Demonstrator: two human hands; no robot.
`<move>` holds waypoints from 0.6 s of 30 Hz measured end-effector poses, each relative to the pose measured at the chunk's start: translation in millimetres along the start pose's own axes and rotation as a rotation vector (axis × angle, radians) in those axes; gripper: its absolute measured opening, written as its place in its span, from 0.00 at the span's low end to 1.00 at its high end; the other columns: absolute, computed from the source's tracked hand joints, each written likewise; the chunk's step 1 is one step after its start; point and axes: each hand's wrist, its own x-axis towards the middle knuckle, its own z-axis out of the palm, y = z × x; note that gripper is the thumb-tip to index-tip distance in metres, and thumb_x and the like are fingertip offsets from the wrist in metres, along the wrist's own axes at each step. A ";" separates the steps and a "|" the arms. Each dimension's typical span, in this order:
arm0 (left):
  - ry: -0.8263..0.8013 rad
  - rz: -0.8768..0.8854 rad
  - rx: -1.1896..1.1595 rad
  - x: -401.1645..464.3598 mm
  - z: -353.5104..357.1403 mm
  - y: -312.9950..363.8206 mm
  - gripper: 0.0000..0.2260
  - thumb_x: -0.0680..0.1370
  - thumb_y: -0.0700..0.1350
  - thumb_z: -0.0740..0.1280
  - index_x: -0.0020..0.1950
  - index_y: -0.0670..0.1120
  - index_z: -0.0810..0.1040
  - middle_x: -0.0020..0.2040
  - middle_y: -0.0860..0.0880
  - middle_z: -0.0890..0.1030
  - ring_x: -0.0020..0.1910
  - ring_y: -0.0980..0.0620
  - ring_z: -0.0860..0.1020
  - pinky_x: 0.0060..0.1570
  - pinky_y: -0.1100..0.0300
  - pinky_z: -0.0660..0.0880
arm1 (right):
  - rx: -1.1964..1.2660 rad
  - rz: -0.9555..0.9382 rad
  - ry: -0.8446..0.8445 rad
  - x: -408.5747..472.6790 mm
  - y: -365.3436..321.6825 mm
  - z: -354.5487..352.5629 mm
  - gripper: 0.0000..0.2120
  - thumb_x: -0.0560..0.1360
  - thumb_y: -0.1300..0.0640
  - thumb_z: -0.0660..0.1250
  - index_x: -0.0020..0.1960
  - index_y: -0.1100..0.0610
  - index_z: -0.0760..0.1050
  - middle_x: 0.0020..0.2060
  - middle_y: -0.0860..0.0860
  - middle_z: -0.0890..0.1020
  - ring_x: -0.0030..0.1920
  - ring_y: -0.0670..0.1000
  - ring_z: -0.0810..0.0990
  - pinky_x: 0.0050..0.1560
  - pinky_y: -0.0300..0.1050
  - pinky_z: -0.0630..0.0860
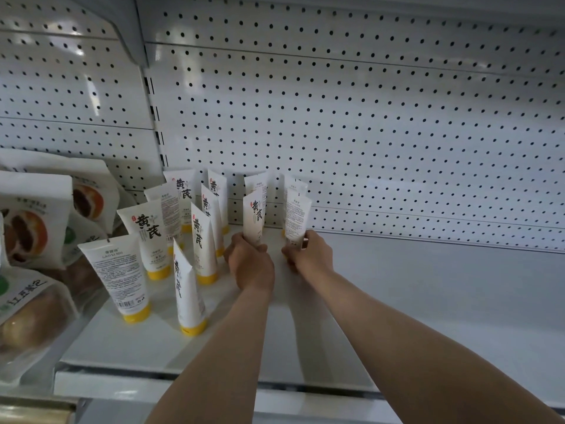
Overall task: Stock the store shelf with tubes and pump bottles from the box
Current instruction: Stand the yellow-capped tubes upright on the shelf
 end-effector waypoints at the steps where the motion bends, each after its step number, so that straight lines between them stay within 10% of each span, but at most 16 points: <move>1: -0.002 0.004 0.020 -0.8 0.1 -0.2 0.15 0.75 0.38 0.70 0.60 0.38 0.73 0.57 0.38 0.78 0.63 0.39 0.72 0.56 0.52 0.70 | -0.004 0.002 -0.004 -0.5 -0.1 -0.1 0.17 0.70 0.55 0.74 0.58 0.53 0.77 0.52 0.50 0.82 0.50 0.53 0.82 0.53 0.50 0.81; 14: 0.010 0.002 0.092 -3.2 0.9 2.5 0.16 0.75 0.36 0.69 0.62 0.36 0.71 0.60 0.35 0.76 0.63 0.37 0.70 0.57 0.51 0.69 | -0.036 0.006 -0.030 0.5 1.8 1.0 0.25 0.69 0.53 0.76 0.64 0.53 0.75 0.56 0.51 0.81 0.56 0.54 0.81 0.56 0.52 0.79; 18: -0.014 -0.031 0.076 -3.5 -1.4 5.4 0.23 0.73 0.39 0.73 0.64 0.37 0.69 0.62 0.36 0.76 0.65 0.37 0.70 0.60 0.51 0.68 | -0.015 0.060 -0.068 -5.0 3.6 -8.8 0.42 0.66 0.47 0.77 0.75 0.51 0.63 0.65 0.53 0.75 0.63 0.55 0.78 0.63 0.53 0.76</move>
